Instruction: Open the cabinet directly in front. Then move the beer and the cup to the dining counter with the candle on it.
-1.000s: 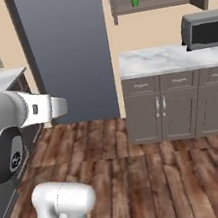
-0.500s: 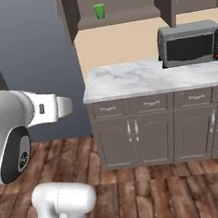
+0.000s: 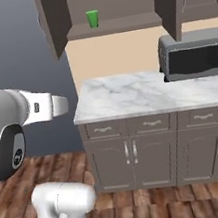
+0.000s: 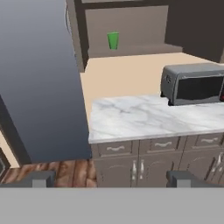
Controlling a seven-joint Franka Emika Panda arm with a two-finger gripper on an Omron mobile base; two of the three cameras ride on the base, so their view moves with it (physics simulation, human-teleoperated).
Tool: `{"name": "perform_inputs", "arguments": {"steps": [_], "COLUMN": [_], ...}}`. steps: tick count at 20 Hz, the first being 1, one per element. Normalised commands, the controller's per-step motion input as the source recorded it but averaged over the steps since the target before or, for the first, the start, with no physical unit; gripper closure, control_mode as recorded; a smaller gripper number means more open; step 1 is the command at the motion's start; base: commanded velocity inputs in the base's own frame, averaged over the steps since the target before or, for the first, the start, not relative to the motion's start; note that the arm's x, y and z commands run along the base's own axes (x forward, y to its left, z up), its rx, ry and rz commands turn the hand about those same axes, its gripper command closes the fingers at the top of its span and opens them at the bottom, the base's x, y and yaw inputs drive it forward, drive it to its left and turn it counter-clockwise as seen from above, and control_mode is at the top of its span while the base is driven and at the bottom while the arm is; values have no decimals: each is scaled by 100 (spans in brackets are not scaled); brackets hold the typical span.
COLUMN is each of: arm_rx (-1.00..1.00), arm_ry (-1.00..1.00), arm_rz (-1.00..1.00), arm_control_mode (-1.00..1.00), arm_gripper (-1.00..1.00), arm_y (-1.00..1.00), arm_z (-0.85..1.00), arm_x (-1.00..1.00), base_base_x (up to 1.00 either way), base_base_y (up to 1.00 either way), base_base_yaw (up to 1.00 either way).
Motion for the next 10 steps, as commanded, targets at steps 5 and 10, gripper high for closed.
{"name": "perform_inputs", "arguments": {"steps": [5,10], "arm_rx": [0,0], "arm_ry": [0,0], "arm_rz": [0,0], "arm_control_mode": [100,100], "arm_gripper": [-100,-100], "arm_y": [0,0], "arm_z": [0,0], "arm_x": [0,0], "base_base_x": [3,3], "base_base_y": [-80,-1], "base_base_yaw": [-4,0]}}
